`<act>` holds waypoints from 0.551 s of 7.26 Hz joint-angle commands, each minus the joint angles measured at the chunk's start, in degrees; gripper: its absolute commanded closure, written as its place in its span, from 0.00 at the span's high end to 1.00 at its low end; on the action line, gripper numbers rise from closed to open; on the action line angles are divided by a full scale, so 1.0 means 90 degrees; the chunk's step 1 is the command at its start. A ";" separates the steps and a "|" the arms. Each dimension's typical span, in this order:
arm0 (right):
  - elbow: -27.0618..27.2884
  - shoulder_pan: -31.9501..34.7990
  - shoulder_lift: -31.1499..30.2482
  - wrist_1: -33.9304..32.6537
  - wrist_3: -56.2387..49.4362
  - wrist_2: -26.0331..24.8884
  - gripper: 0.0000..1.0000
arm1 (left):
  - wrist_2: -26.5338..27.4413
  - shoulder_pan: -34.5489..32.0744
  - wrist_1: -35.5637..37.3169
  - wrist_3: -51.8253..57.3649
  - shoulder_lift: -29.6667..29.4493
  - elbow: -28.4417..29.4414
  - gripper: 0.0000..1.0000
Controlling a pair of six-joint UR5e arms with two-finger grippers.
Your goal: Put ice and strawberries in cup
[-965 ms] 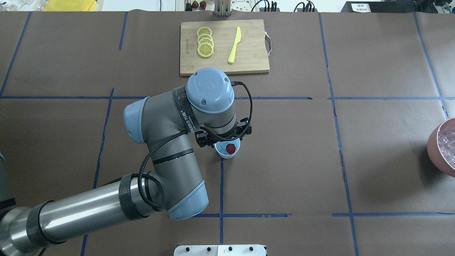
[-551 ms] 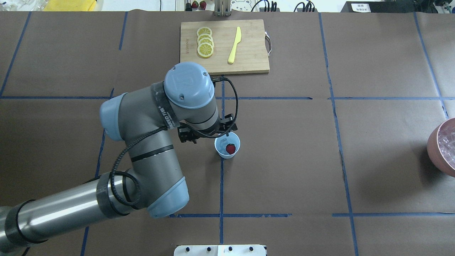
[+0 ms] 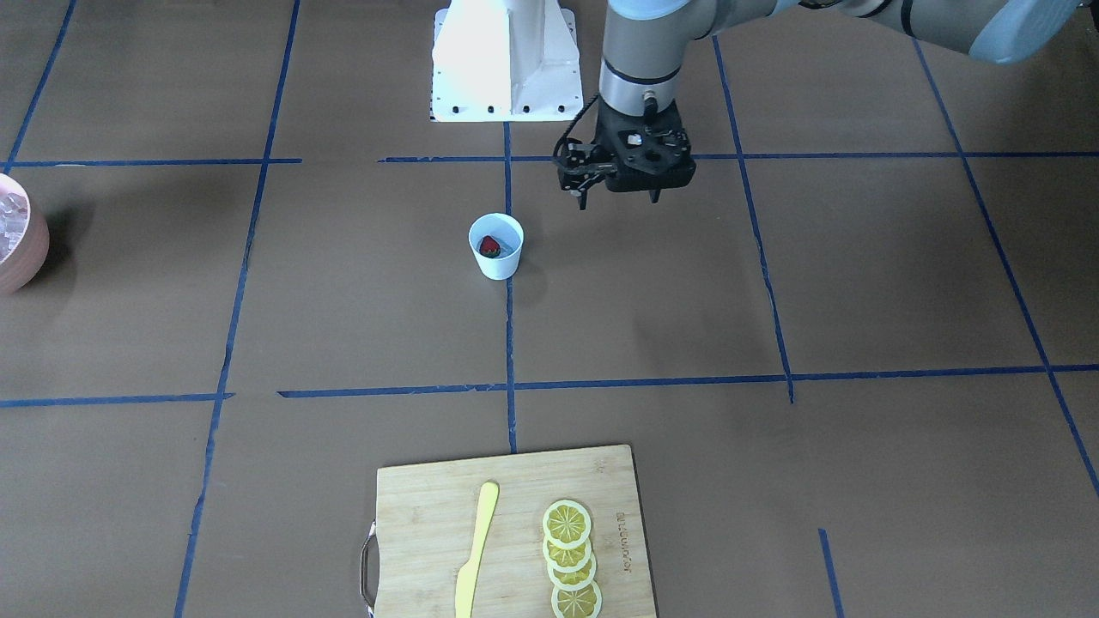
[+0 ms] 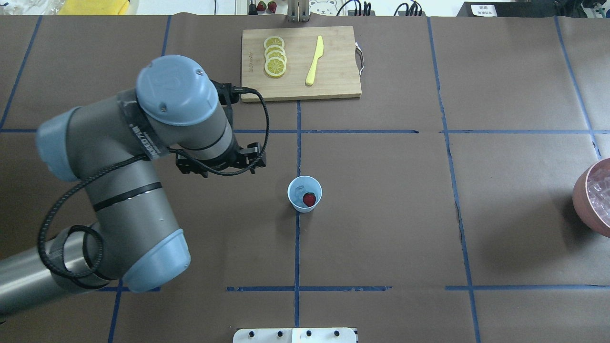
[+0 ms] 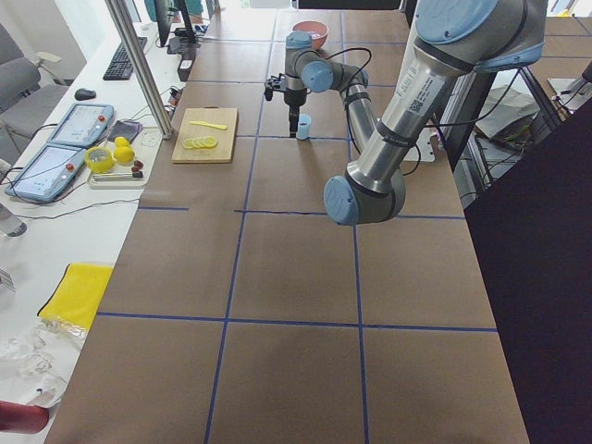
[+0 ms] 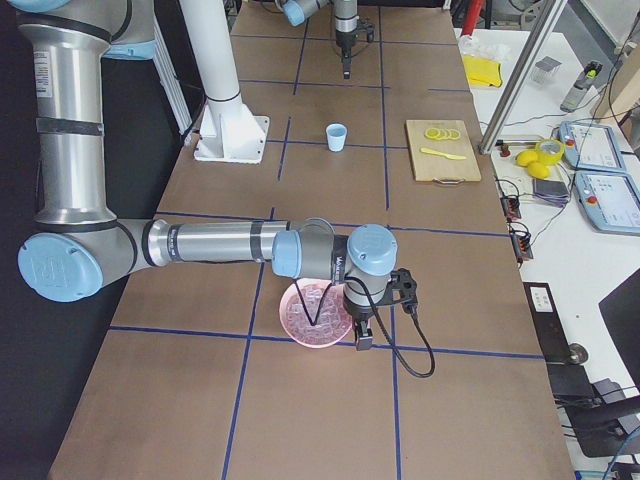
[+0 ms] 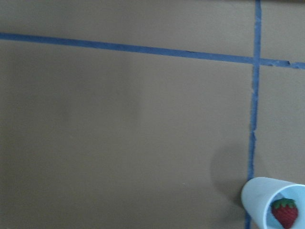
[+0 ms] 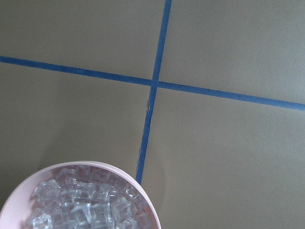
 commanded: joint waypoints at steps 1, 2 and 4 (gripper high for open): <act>-0.0149 0.0000 -0.0214 0.0520 0.0336 0.0048 0.99 | -0.0688 -0.0860 0.0122 0.1549 0.0640 -0.0151 1.00; -0.0072 0.0000 -0.0205 0.0540 0.0793 0.0154 0.99 | -0.0865 -0.1319 0.0132 0.2369 0.1021 -0.0171 1.00; -0.0091 0.0000 -0.0205 0.0540 0.0817 0.0350 0.99 | -0.1119 -0.2275 0.0433 0.4010 0.1569 -0.0113 1.00</act>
